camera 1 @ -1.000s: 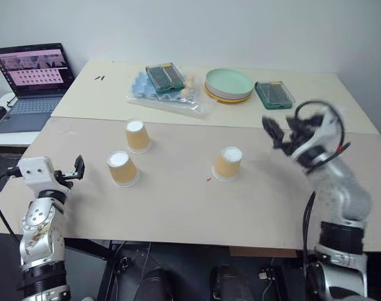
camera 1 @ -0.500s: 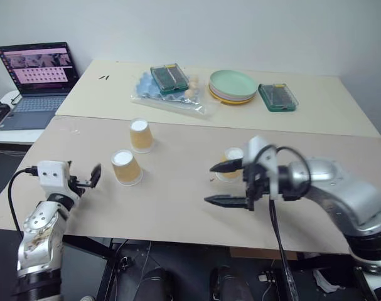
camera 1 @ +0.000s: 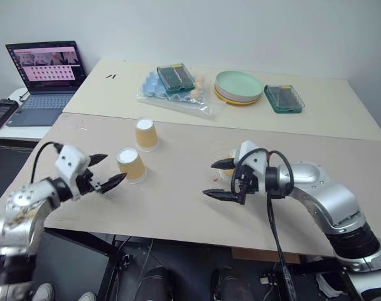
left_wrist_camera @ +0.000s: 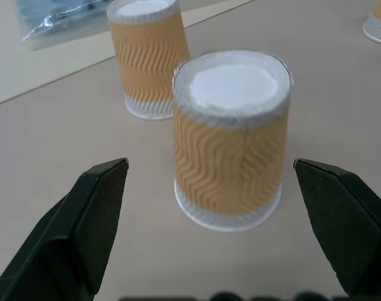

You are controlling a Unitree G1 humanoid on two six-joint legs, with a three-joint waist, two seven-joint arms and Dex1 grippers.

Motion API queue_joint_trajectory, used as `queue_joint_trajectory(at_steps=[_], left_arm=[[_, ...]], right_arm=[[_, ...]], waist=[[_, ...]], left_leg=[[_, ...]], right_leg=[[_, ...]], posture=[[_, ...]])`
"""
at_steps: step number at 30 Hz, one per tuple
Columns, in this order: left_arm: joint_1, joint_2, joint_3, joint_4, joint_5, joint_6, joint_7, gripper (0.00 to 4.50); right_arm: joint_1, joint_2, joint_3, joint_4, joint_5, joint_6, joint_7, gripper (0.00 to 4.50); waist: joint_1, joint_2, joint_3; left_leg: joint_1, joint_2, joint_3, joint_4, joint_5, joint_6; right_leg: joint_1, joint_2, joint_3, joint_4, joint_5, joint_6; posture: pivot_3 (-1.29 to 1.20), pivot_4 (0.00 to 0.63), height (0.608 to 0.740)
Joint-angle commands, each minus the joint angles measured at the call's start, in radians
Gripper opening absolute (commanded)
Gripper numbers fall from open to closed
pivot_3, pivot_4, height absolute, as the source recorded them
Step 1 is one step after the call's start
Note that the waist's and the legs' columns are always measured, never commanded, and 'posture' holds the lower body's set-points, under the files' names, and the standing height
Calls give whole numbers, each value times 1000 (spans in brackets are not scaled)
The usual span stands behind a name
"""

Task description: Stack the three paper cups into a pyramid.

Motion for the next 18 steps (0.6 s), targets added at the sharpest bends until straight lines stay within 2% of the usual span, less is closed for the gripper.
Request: queue_joint_trajectory(at_steps=[1,5,9,14,15,18], left_arm=[[-72,-14,-53,58,28,-47,-48,4500],[-175,-59,-128,161,62,-88,-96,4500],[-217,-86,-134,206,66,-104,-102,4500],[-223,-92,-126,206,61,-111,-112,3085],[-223,-90,-126,204,62,-114,-114,2559],[-219,-84,-128,185,62,-113,-123,2102]], right_arm=[[-6,4,-48,-31,3,-14,-5,4478],[3,0,-71,-56,11,4,-13,4478],[12,-2,-85,-69,9,18,-25,4478],[18,-6,-92,-76,5,28,-36,4500],[18,-4,-92,-75,4,30,-39,4500],[15,-2,-88,-69,0,31,-44,4500]], waist=[[-6,0,0],[-5,0,0],[-9,0,0],[-11,0,0],[-11,0,0],[-11,0,0]], left_leg=[[-1,0,0,0,0,0],[-2,0,0,-1,0,0],[-2,0,0,0,0,0],[-2,0,0,0,0,0],[-2,0,0,0,0,0],[-2,0,0,0,0,0]], right_leg=[[-1,0,0,0,0,0],[-1,2,-1,1,0,0],[-1,2,-1,0,0,0],[-1,2,0,0,0,1],[-1,2,0,0,0,1],[-1,1,0,0,0,0]], posture=[[0,150,706],[0,150,706],[0,150,706],[0,150,706],[0,150,706],[0,150,706]])
